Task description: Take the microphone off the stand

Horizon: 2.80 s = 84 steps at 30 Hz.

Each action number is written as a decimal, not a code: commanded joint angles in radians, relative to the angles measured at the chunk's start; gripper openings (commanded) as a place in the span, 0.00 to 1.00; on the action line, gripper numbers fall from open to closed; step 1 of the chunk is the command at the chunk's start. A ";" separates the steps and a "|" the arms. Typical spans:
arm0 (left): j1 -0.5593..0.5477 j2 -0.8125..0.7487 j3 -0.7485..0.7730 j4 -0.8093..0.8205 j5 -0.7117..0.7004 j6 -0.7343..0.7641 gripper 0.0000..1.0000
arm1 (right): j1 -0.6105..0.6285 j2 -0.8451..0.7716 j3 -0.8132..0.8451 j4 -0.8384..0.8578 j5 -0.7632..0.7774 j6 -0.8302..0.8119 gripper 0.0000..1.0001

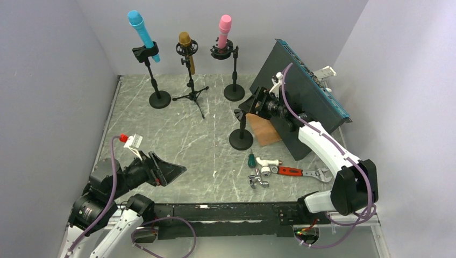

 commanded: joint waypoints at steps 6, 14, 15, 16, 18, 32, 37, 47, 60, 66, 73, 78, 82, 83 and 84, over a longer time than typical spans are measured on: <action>-0.001 -0.027 0.009 -0.008 -0.012 0.013 0.99 | -0.001 0.013 0.319 -0.383 0.287 -0.160 0.82; -0.002 -0.024 0.030 -0.027 -0.022 0.023 1.00 | 0.010 0.214 0.680 -0.703 0.436 -0.346 1.00; -0.002 -0.019 0.035 -0.030 -0.023 0.024 0.99 | 0.017 0.241 0.718 -0.733 0.471 -0.364 1.00; -0.003 -0.013 0.039 -0.031 -0.021 0.026 0.99 | 0.024 0.262 0.757 -0.752 0.499 -0.386 1.00; -0.001 -0.008 0.039 -0.033 -0.013 0.027 0.99 | 0.045 0.302 0.817 -0.765 0.544 -0.436 1.00; -0.002 0.034 0.031 -0.035 -0.026 0.024 0.99 | 0.094 0.297 0.482 0.242 0.443 -0.750 1.00; -0.002 0.085 0.056 -0.042 -0.035 0.049 0.99 | 0.093 0.422 0.564 0.481 0.392 -0.694 1.00; -0.002 0.115 0.065 0.056 0.026 0.013 0.99 | 0.099 0.681 0.792 0.783 0.357 -0.685 1.00; -0.002 0.184 0.073 0.026 0.026 0.046 0.99 | 0.104 1.003 1.141 0.878 0.419 -0.774 0.89; -0.001 0.218 0.047 0.056 0.035 0.054 0.99 | 0.108 1.032 1.137 0.920 0.390 -0.806 0.63; -0.001 0.202 0.037 0.060 0.056 0.045 0.99 | 0.118 1.041 1.246 0.871 0.389 -0.875 0.31; -0.001 0.156 0.059 0.005 0.023 0.044 0.99 | 0.120 1.014 1.340 0.835 0.388 -0.903 0.18; -0.002 0.125 0.042 0.017 0.024 0.020 0.99 | 0.128 0.953 1.356 0.826 0.388 -0.892 0.15; -0.001 0.126 0.046 0.018 0.025 0.018 0.99 | 0.132 0.934 1.357 0.815 0.389 -0.890 0.14; -0.002 0.129 0.052 0.021 0.023 0.017 0.99 | 0.137 0.906 1.346 0.808 0.389 -0.888 0.13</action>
